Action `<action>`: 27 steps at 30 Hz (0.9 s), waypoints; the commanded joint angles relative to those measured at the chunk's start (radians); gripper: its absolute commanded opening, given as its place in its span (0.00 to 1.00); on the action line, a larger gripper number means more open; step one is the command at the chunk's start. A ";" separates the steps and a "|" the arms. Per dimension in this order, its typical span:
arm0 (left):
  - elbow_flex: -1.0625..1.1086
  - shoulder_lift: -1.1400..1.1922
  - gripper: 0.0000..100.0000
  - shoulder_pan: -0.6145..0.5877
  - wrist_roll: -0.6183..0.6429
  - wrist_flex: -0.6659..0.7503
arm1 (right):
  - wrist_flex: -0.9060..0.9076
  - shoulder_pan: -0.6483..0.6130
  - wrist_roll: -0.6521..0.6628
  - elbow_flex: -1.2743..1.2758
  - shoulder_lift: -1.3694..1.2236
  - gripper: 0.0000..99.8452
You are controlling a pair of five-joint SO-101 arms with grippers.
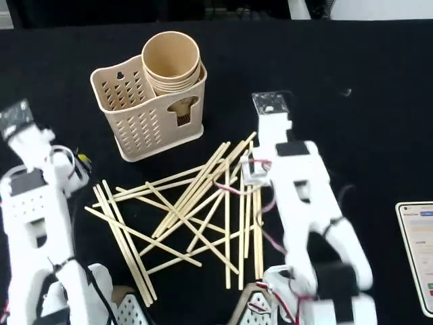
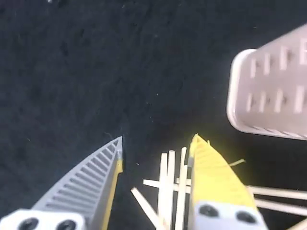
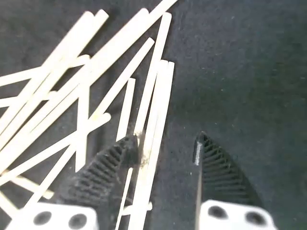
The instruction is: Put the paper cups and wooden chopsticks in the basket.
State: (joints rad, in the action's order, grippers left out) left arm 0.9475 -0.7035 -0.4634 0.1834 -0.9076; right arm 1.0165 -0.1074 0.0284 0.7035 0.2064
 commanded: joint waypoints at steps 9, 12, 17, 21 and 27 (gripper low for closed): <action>0.277 -0.104 0.23 -0.001 0.121 0.353 | 0.009 -0.015 0.138 -0.220 -0.337 0.15; 0.283 -0.107 0.23 -0.001 0.121 0.354 | 0.012 -0.014 0.157 -0.228 -0.340 0.00; 0.288 -0.107 0.23 -0.001 0.121 0.353 | 0.025 -0.009 0.158 -0.231 -0.337 0.01; 0.288 -0.107 0.23 -0.001 0.121 0.351 | 0.071 -0.009 0.160 -0.231 -0.262 0.01; 0.288 -0.107 0.23 -0.004 0.121 0.354 | 0.069 0.029 0.203 -0.176 -0.067 0.01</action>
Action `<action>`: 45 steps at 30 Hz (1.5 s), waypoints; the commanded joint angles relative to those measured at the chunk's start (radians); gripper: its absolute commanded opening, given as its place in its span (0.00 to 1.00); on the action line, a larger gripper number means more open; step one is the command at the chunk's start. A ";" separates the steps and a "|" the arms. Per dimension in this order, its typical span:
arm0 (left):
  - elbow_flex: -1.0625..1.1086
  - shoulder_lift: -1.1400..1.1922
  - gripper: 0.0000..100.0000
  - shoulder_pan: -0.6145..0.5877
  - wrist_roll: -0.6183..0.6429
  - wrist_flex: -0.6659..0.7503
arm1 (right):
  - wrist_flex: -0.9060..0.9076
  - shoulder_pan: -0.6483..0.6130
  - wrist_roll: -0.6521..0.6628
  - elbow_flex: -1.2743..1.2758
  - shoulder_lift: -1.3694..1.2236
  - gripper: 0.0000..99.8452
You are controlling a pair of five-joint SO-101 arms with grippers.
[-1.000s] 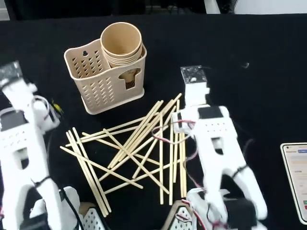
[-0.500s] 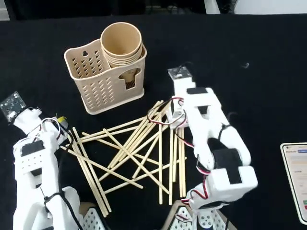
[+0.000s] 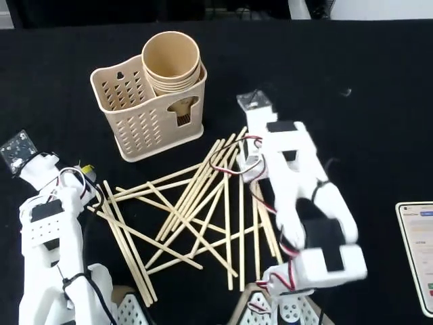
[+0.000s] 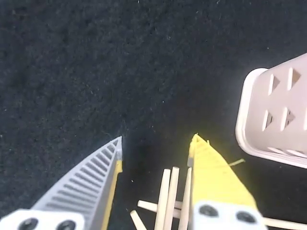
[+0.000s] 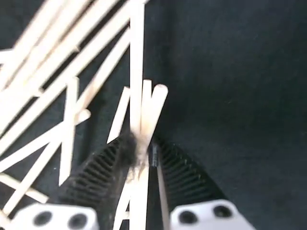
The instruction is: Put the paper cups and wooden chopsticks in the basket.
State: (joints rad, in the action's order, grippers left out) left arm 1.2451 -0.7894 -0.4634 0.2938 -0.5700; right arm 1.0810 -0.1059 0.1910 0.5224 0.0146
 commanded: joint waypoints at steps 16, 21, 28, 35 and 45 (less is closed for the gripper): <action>-0.010 -0.021 0.23 -0.008 0.011 0.015 | -0.072 0.101 0.006 -0.044 0.280 0.01; -0.010 -0.021 0.23 -0.008 0.011 0.014 | -0.057 0.101 0.002 -0.082 0.384 0.01; -0.010 -0.021 0.23 -0.008 0.011 0.014 | -0.006 0.071 0.000 -0.182 0.481 0.01; -0.008 -0.021 0.23 -0.008 0.011 0.012 | 0.107 -0.026 -0.074 -0.346 0.507 0.01; 0.005 -0.021 0.23 -0.010 0.011 0.018 | 0.290 -0.264 -0.118 -0.858 0.499 0.01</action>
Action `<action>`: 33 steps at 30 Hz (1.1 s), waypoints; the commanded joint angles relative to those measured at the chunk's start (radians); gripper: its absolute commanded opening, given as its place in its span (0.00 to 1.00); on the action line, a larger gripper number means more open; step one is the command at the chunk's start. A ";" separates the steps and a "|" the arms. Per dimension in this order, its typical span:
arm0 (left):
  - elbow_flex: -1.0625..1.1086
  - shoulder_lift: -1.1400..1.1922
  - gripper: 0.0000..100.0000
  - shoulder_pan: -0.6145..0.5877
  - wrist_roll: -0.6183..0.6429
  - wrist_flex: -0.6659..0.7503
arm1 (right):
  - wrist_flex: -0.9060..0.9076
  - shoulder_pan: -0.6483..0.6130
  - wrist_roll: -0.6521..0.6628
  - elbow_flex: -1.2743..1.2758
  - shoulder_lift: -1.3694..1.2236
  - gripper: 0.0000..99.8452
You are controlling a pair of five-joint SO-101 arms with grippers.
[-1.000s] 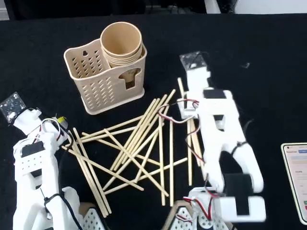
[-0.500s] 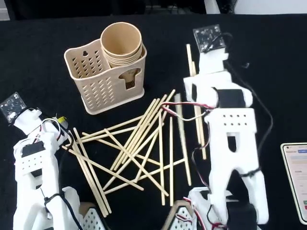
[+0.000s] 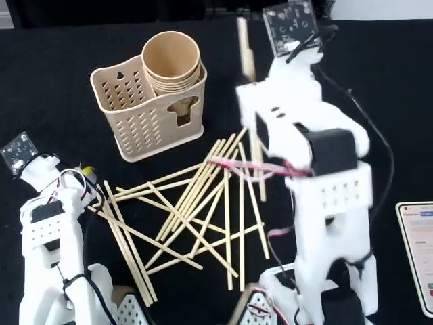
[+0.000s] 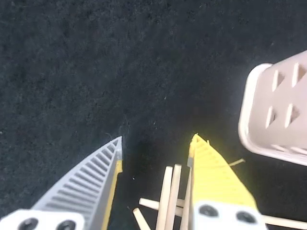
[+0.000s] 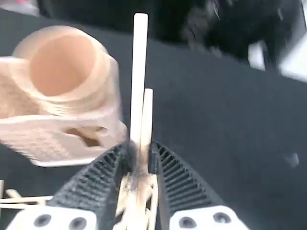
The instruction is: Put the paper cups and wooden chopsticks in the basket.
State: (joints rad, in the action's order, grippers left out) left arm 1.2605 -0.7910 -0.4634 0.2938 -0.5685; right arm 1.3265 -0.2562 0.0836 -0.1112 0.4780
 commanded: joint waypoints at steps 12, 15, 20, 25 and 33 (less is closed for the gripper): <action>0.041 -0.020 0.23 -0.008 0.018 0.095 | -0.493 -0.423 -0.011 -0.308 -0.163 0.01; 0.044 -0.020 0.23 -0.005 0.018 0.103 | -0.634 -0.423 -0.011 -0.306 -0.231 0.01; 0.044 -0.020 0.23 -0.002 0.018 0.103 | -0.810 -0.419 -0.003 -0.306 -0.366 0.01; 0.044 -0.020 0.23 -0.002 0.018 0.103 | -0.921 -0.419 -0.002 -0.314 -0.492 0.01; 0.044 -0.020 0.23 -0.002 0.017 0.103 | -0.936 -0.404 -0.005 -0.306 -0.619 0.01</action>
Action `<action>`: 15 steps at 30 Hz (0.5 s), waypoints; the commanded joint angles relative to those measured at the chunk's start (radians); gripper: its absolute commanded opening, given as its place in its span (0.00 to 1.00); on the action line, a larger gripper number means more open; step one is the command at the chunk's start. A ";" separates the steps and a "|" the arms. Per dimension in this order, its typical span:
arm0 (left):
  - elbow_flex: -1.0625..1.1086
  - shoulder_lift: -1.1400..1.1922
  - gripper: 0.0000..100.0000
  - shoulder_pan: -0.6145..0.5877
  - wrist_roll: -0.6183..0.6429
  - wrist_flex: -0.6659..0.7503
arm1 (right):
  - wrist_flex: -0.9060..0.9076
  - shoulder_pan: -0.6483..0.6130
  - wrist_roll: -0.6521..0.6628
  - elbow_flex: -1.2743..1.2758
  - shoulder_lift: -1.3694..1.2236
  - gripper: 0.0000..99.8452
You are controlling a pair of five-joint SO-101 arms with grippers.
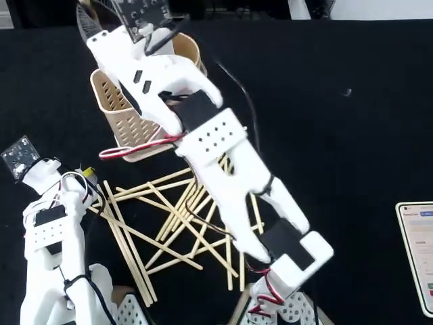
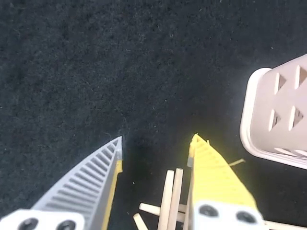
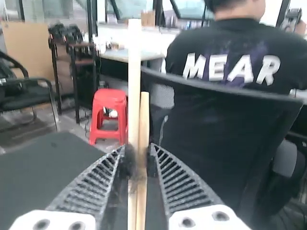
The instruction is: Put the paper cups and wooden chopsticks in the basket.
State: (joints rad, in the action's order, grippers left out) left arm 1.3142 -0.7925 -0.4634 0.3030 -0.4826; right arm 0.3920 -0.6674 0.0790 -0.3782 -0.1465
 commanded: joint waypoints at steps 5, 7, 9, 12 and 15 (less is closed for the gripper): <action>-0.010 -0.018 0.23 -0.002 0.008 0.017 | 0.241 -0.014 0.002 -0.088 0.004 0.05; -0.012 -0.018 0.23 -0.002 0.008 0.017 | 0.313 -0.017 -0.003 -0.102 0.004 0.13; -0.012 -0.018 0.23 -0.002 0.008 0.017 | 0.358 -0.018 -0.005 -0.116 0.007 0.18; -0.012 -0.018 0.23 -0.002 0.008 0.017 | 0.422 -0.020 -0.005 -0.160 0.042 0.18; -0.010 -0.018 0.23 -0.002 0.008 0.017 | 0.526 -0.021 0.002 -0.200 0.117 0.15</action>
State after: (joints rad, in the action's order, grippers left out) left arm 1.3142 -0.7925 -0.4634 0.3030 -0.4826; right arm 0.8355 -0.6705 0.0775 -0.4994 -0.1450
